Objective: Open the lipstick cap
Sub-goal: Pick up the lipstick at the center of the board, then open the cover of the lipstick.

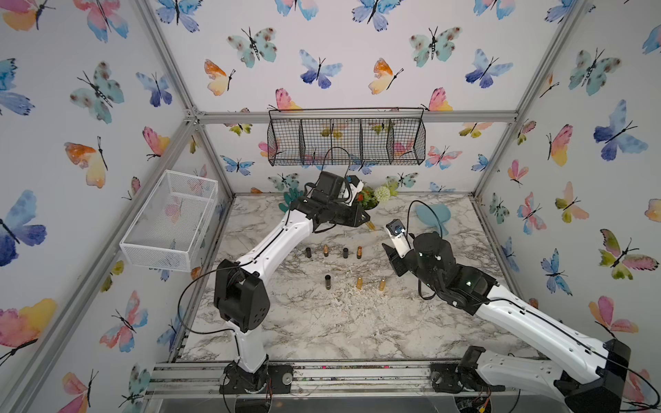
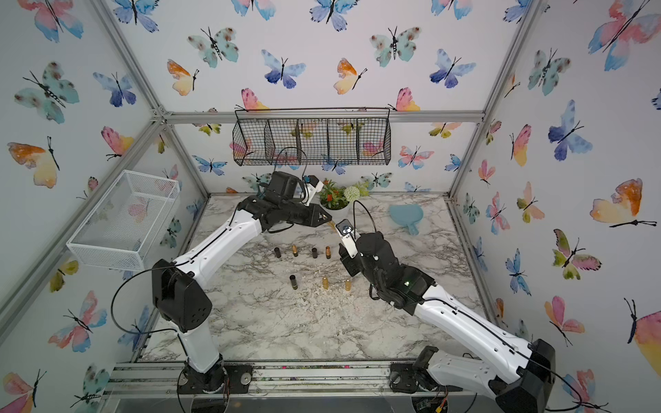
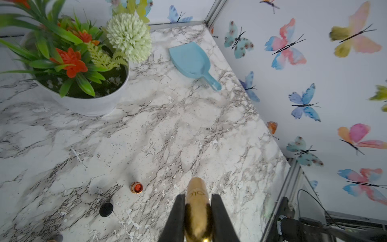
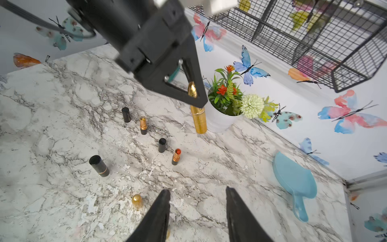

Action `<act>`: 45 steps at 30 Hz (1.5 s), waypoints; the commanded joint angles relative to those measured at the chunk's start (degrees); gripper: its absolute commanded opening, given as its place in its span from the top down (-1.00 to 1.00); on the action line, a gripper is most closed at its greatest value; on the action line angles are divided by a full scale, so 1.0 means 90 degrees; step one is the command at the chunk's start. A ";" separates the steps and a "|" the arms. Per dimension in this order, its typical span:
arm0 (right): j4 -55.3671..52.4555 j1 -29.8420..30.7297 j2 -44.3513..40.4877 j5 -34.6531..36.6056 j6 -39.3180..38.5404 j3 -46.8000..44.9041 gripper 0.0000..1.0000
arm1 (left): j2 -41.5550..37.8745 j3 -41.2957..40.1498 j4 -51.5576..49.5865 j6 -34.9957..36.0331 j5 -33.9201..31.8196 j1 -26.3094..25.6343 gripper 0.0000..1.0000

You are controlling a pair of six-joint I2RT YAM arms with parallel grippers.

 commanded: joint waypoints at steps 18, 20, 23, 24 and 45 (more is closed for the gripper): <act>0.0768 -0.0346 0.1376 -0.2101 -0.0239 0.0861 0.02 | -0.1601 -0.1487 -0.0523 -0.0071 0.2530 0.0907 0.66; 0.0755 -0.0367 0.1483 -0.2249 -0.0257 0.0944 0.02 | -0.1619 -0.1518 -0.0513 -0.0062 0.2515 0.0940 0.66; 0.0749 -0.0387 0.1569 -0.2324 -0.0263 0.1016 0.02 | -0.1630 -0.1505 -0.0547 -0.0042 0.2541 0.0973 0.66; 0.0762 -0.0384 0.1579 -0.2329 -0.0268 0.1017 0.02 | -0.1621 -0.1506 -0.0562 -0.0034 0.2558 0.0974 0.66; 0.0682 -0.0389 0.1663 -0.2521 -0.0365 0.1088 0.96 | -0.1428 -0.1617 -0.0635 0.0067 0.2334 0.0984 1.00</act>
